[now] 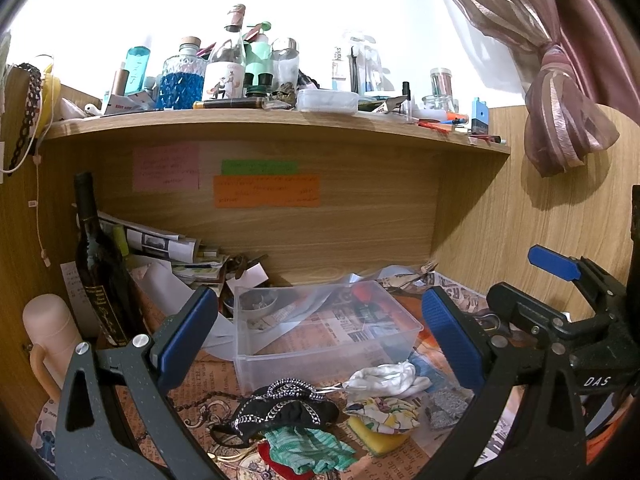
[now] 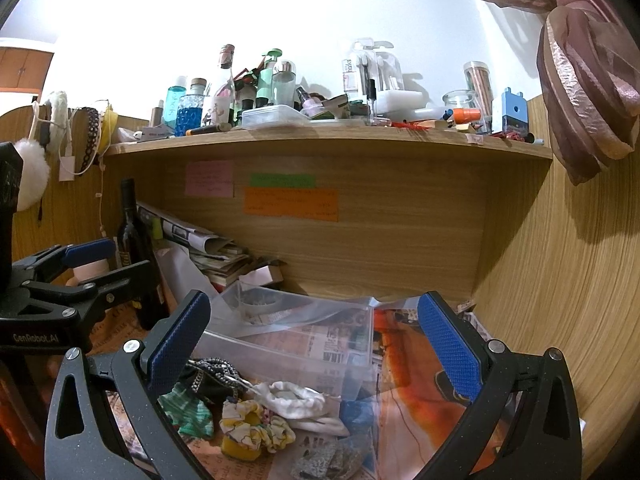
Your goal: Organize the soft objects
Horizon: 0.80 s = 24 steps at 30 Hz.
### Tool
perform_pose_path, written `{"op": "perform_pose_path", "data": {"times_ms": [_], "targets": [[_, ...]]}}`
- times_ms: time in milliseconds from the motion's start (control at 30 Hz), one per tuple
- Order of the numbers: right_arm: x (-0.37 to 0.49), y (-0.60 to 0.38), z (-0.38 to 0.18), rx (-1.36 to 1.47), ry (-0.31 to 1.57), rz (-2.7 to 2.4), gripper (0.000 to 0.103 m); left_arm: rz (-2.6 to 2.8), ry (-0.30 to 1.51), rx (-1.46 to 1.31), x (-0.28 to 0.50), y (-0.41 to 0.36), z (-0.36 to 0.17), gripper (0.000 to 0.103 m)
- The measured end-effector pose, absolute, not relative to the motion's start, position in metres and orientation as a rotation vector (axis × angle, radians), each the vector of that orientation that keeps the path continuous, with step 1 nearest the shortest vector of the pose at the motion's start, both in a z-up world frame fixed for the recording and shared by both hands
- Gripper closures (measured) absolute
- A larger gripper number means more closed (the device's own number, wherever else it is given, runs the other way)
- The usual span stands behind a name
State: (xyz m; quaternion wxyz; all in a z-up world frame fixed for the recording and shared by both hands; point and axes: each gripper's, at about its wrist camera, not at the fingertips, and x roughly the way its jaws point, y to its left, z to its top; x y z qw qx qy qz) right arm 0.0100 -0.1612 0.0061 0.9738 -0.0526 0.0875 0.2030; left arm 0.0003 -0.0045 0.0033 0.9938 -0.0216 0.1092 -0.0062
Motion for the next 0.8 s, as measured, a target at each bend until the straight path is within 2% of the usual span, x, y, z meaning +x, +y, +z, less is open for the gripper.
{"op": "perform_pose_path", "data": {"times_ms": [433, 800], "targets": [[0.020, -0.161, -0.001, -0.108, 0.202, 0.413, 0.000, -0.018, 0.254, -0.051, 0.009, -0.002, -0.004, 0.000], [0.055, -0.163, -0.038, -0.151, 0.382, 0.424, 0.000, -0.047, 0.442, -0.075, 0.041, 0.010, -0.047, 0.000]]}}
